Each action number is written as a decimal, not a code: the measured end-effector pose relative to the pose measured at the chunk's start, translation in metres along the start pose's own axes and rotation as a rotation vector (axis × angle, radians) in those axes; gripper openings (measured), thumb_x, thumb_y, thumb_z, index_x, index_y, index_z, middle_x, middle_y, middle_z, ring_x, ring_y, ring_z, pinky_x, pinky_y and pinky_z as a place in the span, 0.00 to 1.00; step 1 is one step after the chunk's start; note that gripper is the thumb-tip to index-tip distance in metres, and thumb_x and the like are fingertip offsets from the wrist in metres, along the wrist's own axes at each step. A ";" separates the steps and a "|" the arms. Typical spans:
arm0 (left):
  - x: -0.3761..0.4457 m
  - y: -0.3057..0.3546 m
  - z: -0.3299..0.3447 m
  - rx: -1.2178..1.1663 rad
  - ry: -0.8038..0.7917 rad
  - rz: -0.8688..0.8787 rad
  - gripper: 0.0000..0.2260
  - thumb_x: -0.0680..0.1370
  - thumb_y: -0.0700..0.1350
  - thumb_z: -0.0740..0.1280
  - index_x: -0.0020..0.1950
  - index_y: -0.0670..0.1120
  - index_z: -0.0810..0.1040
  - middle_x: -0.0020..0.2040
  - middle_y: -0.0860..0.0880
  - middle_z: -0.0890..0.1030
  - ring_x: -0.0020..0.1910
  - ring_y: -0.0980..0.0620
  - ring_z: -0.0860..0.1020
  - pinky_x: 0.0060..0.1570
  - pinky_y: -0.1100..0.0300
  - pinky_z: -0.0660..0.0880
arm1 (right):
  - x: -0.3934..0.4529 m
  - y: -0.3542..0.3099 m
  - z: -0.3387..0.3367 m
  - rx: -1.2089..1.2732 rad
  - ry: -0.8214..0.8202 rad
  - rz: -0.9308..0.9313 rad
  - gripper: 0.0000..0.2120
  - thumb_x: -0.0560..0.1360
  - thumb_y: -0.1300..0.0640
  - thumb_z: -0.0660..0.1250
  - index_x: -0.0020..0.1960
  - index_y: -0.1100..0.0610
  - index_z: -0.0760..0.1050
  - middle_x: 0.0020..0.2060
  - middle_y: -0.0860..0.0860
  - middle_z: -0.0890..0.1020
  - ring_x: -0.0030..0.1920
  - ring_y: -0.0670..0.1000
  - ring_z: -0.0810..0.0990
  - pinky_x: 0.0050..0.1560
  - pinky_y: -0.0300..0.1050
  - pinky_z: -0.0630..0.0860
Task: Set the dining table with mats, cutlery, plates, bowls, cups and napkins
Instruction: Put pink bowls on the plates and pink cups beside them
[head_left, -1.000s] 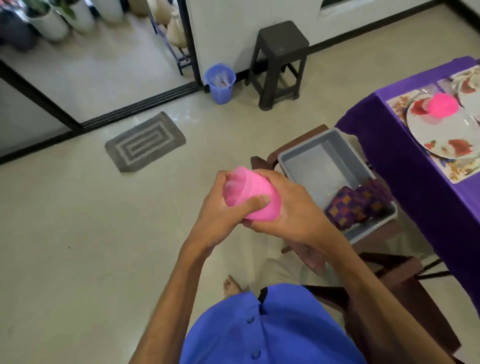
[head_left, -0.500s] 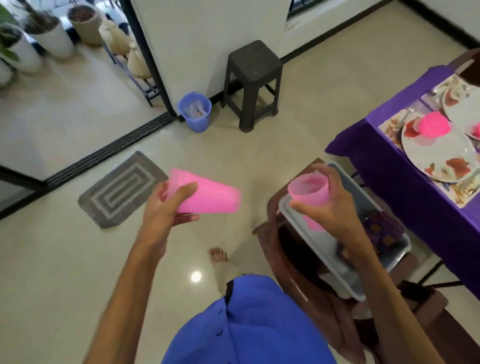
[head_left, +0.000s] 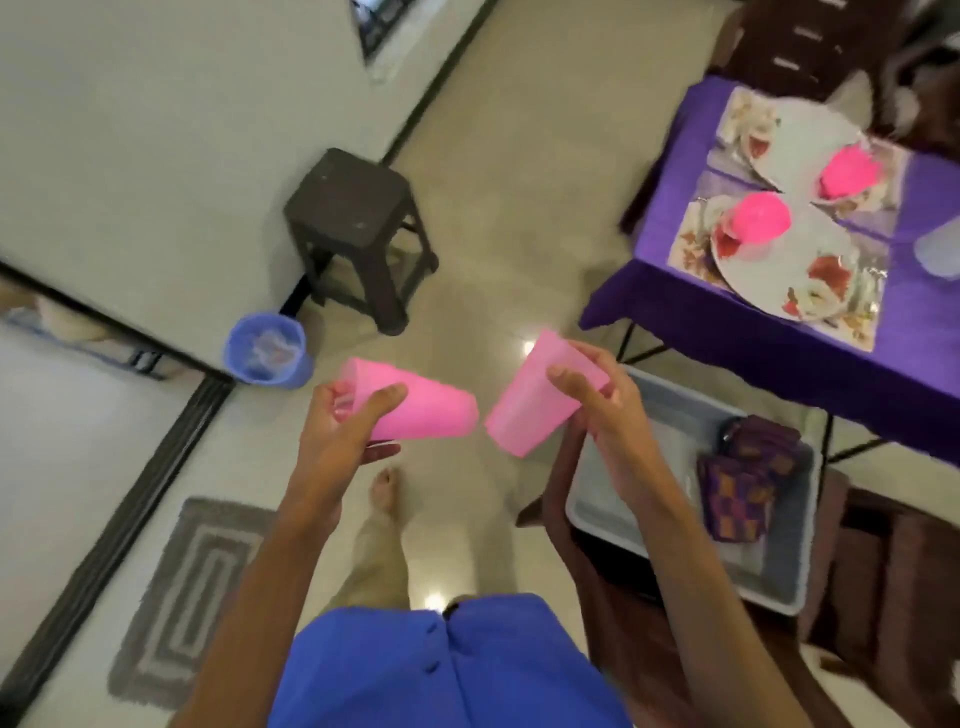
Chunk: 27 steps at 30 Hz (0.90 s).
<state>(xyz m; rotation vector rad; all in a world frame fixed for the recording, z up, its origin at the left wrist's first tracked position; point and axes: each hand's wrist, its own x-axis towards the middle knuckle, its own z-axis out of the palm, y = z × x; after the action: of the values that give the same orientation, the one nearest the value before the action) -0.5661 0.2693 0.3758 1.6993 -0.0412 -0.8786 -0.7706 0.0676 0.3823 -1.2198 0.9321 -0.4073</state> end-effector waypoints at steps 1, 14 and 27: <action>0.021 0.011 0.004 0.018 -0.042 0.006 0.39 0.63 0.61 0.80 0.70 0.51 0.73 0.64 0.48 0.79 0.57 0.47 0.84 0.47 0.50 0.85 | 0.006 -0.001 0.006 0.030 0.058 -0.001 0.24 0.76 0.47 0.74 0.70 0.52 0.75 0.62 0.52 0.83 0.61 0.54 0.83 0.54 0.51 0.83; 0.264 0.194 0.195 0.341 -0.637 0.120 0.36 0.65 0.62 0.81 0.67 0.52 0.71 0.65 0.51 0.77 0.61 0.49 0.81 0.49 0.52 0.85 | 0.119 -0.060 -0.013 0.217 0.870 0.104 0.30 0.66 0.43 0.81 0.64 0.49 0.77 0.59 0.50 0.83 0.60 0.52 0.83 0.57 0.54 0.84; 0.440 0.295 0.478 0.547 -0.827 0.174 0.38 0.61 0.64 0.80 0.65 0.52 0.72 0.64 0.51 0.77 0.58 0.51 0.81 0.41 0.55 0.82 | 0.324 -0.151 -0.191 0.126 1.288 0.191 0.41 0.66 0.51 0.83 0.73 0.51 0.67 0.65 0.48 0.74 0.64 0.50 0.76 0.49 0.39 0.73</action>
<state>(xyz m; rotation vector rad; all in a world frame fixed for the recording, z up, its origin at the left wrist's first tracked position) -0.4005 -0.4246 0.3699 1.6579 -1.0481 -1.4682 -0.7018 -0.3311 0.3865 -0.6385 2.0429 -1.1260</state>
